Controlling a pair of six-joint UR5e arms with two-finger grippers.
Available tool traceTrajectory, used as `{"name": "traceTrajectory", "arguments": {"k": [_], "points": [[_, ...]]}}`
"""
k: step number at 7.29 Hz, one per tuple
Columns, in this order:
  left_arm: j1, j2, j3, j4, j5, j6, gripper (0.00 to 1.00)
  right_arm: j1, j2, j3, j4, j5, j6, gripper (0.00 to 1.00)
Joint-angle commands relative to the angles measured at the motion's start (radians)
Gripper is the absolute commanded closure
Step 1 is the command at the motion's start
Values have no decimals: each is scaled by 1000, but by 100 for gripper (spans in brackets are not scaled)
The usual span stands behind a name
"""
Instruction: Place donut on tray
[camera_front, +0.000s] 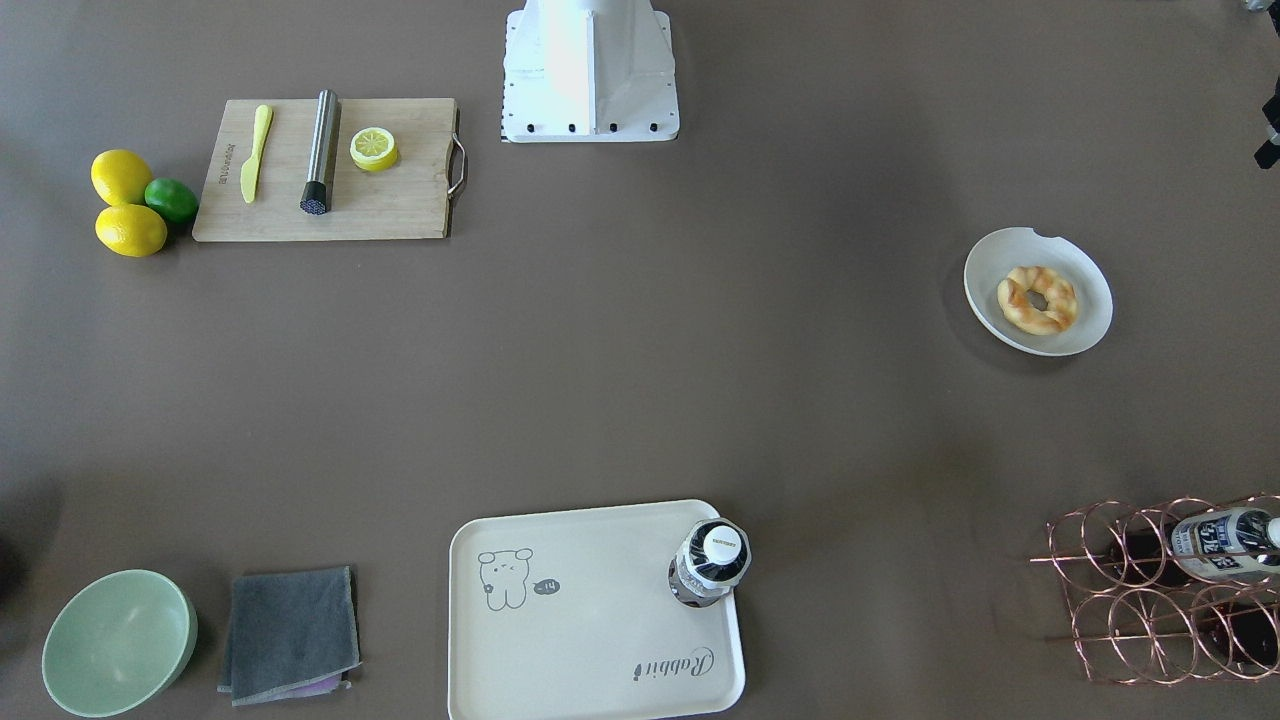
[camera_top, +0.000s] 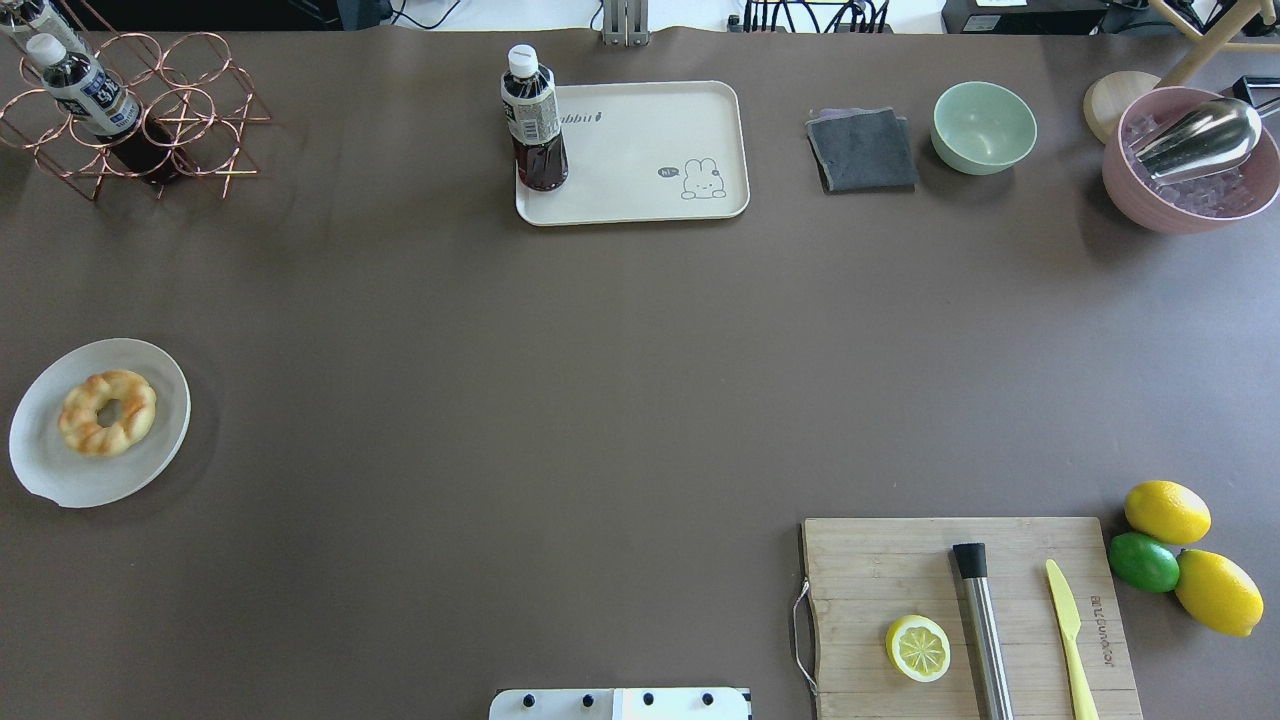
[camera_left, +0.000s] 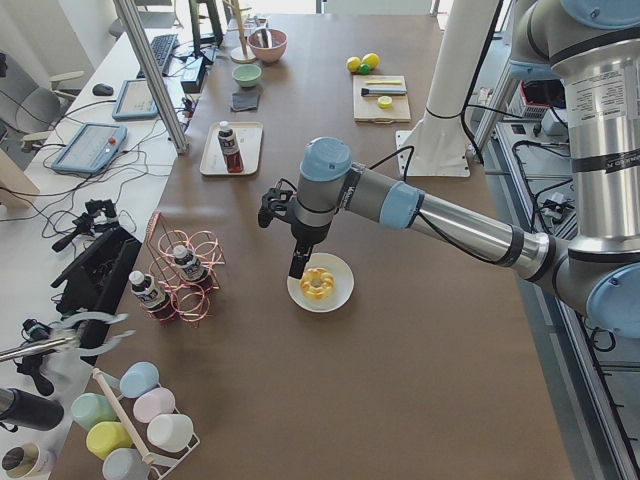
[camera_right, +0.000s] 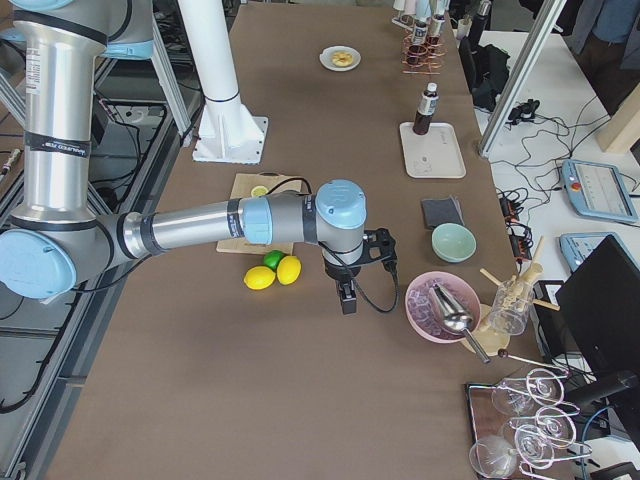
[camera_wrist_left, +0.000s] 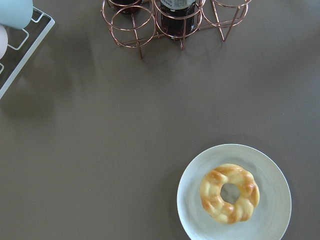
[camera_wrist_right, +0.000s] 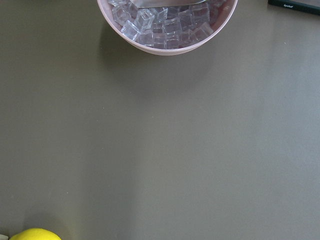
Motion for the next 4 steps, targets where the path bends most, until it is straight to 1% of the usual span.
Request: {"name": "traceTrajectory", "arguments": {"k": [1, 4], "points": [[5, -1, 0, 1, 0, -11, 2, 1, -4, 1, -2, 6, 1, 0], [8, -4, 0, -2, -1, -69, 3, -1, -6, 1, -2, 15, 1, 0]]}}
